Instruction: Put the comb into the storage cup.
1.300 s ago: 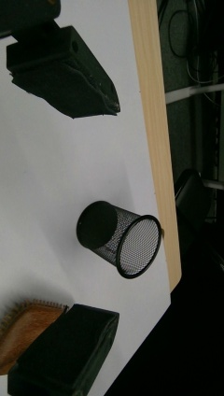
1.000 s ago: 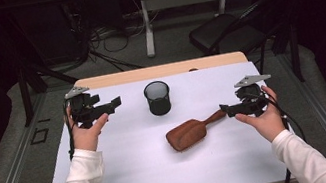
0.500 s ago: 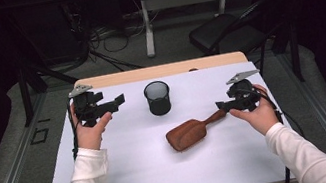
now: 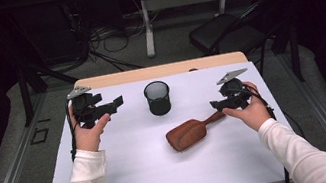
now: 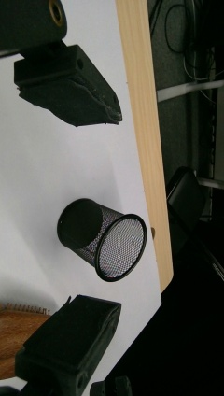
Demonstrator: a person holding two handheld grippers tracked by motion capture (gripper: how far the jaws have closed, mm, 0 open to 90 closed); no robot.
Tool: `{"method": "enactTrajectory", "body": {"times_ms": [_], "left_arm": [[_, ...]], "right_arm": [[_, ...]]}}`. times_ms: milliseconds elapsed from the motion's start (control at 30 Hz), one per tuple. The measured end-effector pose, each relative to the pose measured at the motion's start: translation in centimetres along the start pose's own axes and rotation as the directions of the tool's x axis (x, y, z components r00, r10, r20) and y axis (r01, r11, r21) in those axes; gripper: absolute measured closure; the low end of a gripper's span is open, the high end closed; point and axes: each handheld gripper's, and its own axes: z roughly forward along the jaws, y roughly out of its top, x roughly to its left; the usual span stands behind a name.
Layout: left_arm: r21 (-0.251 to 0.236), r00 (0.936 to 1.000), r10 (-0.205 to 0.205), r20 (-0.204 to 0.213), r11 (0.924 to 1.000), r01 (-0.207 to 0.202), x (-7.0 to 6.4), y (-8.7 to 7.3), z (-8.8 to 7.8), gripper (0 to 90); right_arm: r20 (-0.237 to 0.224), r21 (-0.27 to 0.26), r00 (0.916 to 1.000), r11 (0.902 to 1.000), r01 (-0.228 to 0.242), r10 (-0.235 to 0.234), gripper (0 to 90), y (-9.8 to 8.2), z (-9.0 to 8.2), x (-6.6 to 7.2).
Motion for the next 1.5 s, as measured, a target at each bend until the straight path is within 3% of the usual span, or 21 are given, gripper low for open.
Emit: {"method": "enactTrajectory", "body": {"times_ms": [33, 133, 233, 400, 500, 567, 600, 700, 733, 833, 900, 967, 1000, 1100, 1200, 1233, 1267, 1367, 1400, 1433, 1500], "left_arm": [[-0.002, 1.0000, -0.005, -0.001, 1.0000, 0.005, 0.1, -0.1, -0.1, 8.7], [-0.008, 0.9999, -0.012, -0.004, 0.9999, 0.011, 0.3, -0.1, -0.3, 8.7], [-0.016, 0.9999, -0.015, -0.005, 0.9998, 0.015, 0.4, 0.0, -0.5, 8.7], [-0.020, 0.9998, -0.016, -0.008, 0.9997, 0.016, 0.6, -0.1, -0.7, 8.7], [-0.024, 0.9997, -0.021, -0.009, 0.9995, 0.020, 0.7, -0.1, -0.7, 8.7], [-0.023, 0.9997, -0.022, -0.011, 0.9995, 0.022, 0.8, -0.1, -0.8, 8.7], [-0.023, 0.9996, -0.024, -0.012, 0.9995, 0.024, 0.8, -0.1, -0.8, 8.7], [-0.022, 0.9996, -0.025, -0.014, 0.9995, 0.025, 0.9, -0.2, -0.7, 8.7], [-0.021, 0.9995, -0.026, -0.015, 0.9995, 0.026, 0.9, -0.2, -0.7, 8.7], [-0.019, 0.9994, -0.029, -0.018, 0.9994, 0.029, 1.1, -0.2, -0.7, 8.7], [-0.019, 0.9994, -0.030, -0.019, 0.9994, 0.029, 1.2, -0.3, -0.7, 8.7], [-0.019, 0.9992, -0.035, -0.022, 0.9992, 0.035, 1.3, -0.3, -0.7, 8.7], [-0.019, 0.9991, -0.038, -0.020, 0.9991, 0.037, 1.3, -0.3, -0.7, 8.7], [-0.018, 0.9991, -0.037, -0.023, 0.9992, 0.037, 1.4, -0.3, -0.7, 8.7], [-0.017, 0.9990, -0.038, -0.022, 0.9991, 0.038, 1.4, -0.3, -0.7, 8.8], [-0.017, 0.9990, -0.038, -0.023, 0.9991, 0.038, 1.4, -0.4, -0.7, 8.8], [-0.018, 0.9990, -0.039, -0.024, 0.9991, 0.038, 1.4, -0.4, -0.7, 8.8], [-0.015, 0.9988, -0.042, -0.024, 0.9990, 0.042, 1.5, -0.4, -0.6, 8.8], [-0.015, 0.9987, -0.044, -0.025, 0.9989, 0.044, 1.5, -0.4, -0.6, 8.8], [-0.015, 0.9987, -0.044, -0.026, 0.9989, 0.043, 1.5, -0.5, -0.6, 8.8], [-0.014, 0.9987, -0.044, -0.026, 0.9989, 0.044, 1.6, -0.5, -0.7, 8.8]], "right_arm": [[0.003, 0.009, 0.9993, 0.9993, 0.037, -0.037, 39.4, 0.3, 0.2, 0.1], [-0.008, 0.049, 0.9959, 0.9947, 0.090, -0.090, 39.3, 1.0, 0.4, 0.3], [-0.032, 0.091, 0.9930, 0.9890, 0.117, -0.114, 38.5, 1.5, 0.7, 0.6], [-0.037, 0.105, 0.9863, 0.9810, 0.164, -0.161, 41.3, 2.0, 1.5, 1.2], [-0.017, 0.120, 0.9746, 0.9673, 0.224, -0.223, 44.6, 2.1, 2.3, 1.6], [-0.014, 0.140, 0.9712, 0.9612, 0.237, -0.238, 48.0, 2.1, 2.9, 1.7], [-0.012, 0.163, 0.9751, 0.9618, 0.220, -0.221, 49.3, 2.1, 3.2, 1.8], [0.014, 0.225, 0.9755, 0.9513, 0.211, -0.220, 52.6, 2.0, 4.1, 1.7], [0.005, 0.238, 0.9780, 0.9500, 0.202, -0.209, 59.7, 1.9, 4.4, 1.6], [-0.014, 0.261, 0.9823, 0.9476, 0.184, -0.187, 68.7, 1.8, 5.2, 1.2], [-0.017, 0.285, 0.9891, 0.9475, 0.145, -0.146, 74.0, 1.7, 5.6, 1.0], [-0.012, 0.287, 0.9873, 0.9453, 0.155, -0.158, 78.9, 1.6, 5.9, 0.7], [-0.006, 0.294, 0.9908, 0.9470, 0.131, -0.135, 82.2, 1.5, 6.0, 0.7], [-0.013, 0.311, 0.9901, 0.9407, 0.137, -0.140, 90.0, 1.5, 6.5, 0.4], [-0.008, 0.339, 0.9920, 0.9331, 0.121, -0.126, 90.0, 1.3, 7.0, 0.4], [-0.008, 0.355, 0.9915, 0.9265, 0.124, -0.130, 90.0, 1.3, 7.0, 0.3], [-0.009, 0.340, 0.9913, 0.9318, 0.127, -0.132, 90.0, 1.2, 7.3, 0.3], [-0.007, 0.348, 0.9923, 0.9300, 0.118, -0.124, 90.0, 1.2, 7.5, 0.3], [-0.006, 0.365, 0.9925, 0.9239, 0.116, -0.122, 90.0, 1.2, 7.5, 0.3], [-0.006, 0.354, 0.9932, 0.9288, 0.111, -0.116, 90.0, 1.1, 7.7, 0.3], [-0.013, 0.359, 0.9909, 0.9245, 0.130, -0.134, 90.0, 0.9, 8.0, 0.2]]}}
